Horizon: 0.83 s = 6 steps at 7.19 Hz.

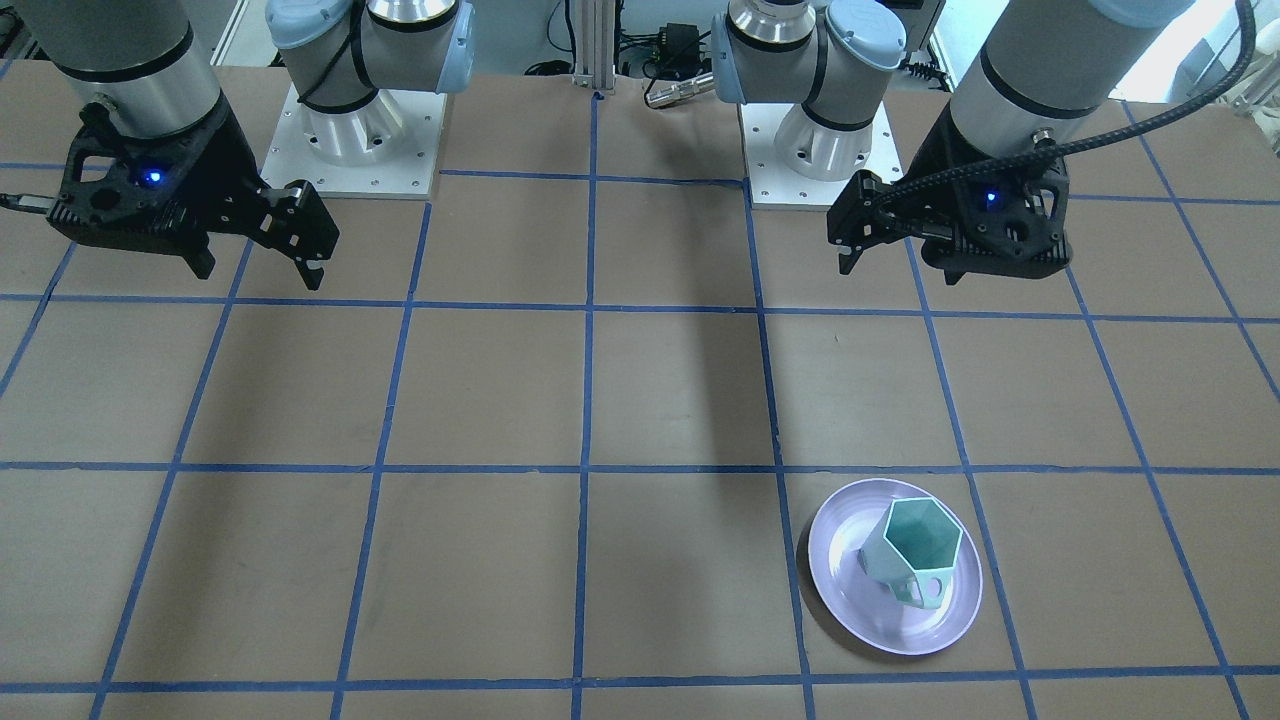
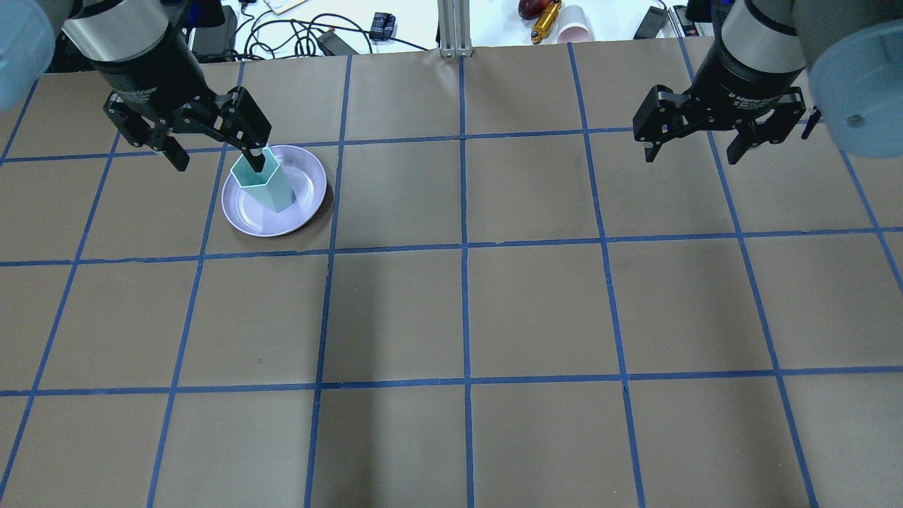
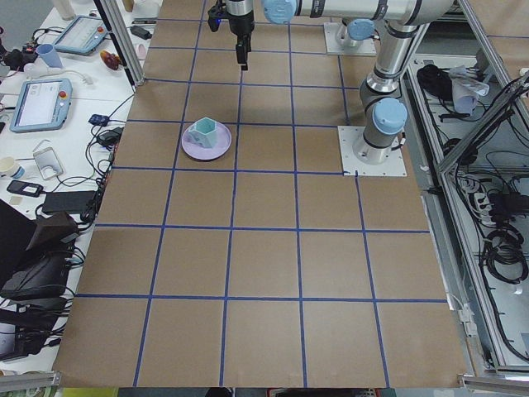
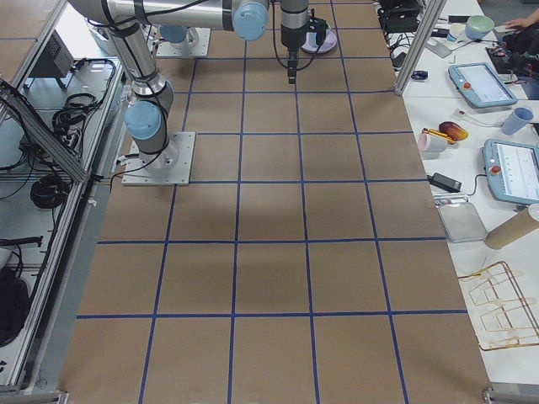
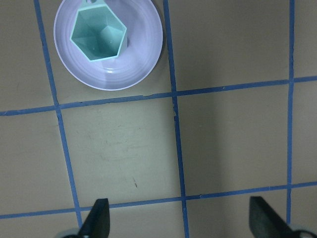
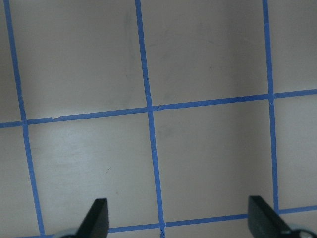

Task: Flip cup and place on plate
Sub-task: 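Open the left gripper and raise it off the mug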

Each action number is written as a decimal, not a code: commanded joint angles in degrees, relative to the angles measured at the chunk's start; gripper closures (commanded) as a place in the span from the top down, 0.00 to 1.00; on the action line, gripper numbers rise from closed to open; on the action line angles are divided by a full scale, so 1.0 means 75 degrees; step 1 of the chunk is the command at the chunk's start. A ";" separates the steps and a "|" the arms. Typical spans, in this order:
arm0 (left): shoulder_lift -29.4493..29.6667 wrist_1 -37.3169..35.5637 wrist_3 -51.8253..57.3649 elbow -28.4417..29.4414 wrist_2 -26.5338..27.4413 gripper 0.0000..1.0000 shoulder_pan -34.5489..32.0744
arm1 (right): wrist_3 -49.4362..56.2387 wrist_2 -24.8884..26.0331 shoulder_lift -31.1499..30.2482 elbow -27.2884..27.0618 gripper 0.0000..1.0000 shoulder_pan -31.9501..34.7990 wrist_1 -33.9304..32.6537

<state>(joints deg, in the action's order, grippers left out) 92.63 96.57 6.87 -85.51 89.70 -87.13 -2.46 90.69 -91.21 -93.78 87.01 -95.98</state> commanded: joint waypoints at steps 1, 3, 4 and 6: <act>-0.0362 -0.0218 -0.0190 -0.0423 0.0017 1.00 -0.0007 | 0.0000 0.0001 0.0009 0.0000 1.00 0.0000 0.0000; -0.0398 -0.0302 -0.0190 -0.0423 0.0005 1.00 0.0004 | 0.0000 0.0001 -0.0003 0.0000 1.00 0.0000 0.0000; -0.0375 -0.0441 -0.0143 -0.0412 0.0005 1.00 0.0028 | 0.0000 0.0001 0.0009 0.0000 1.00 0.0000 0.0000; -0.0305 -0.1096 -0.0143 -0.0400 -0.0018 1.00 0.0098 | 0.0000 0.0001 -0.0003 0.0000 1.00 0.0000 0.0000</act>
<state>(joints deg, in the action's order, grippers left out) 90.08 91.08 5.79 -88.55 89.70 -86.67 -2.46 90.67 -91.17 -93.78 87.01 -95.98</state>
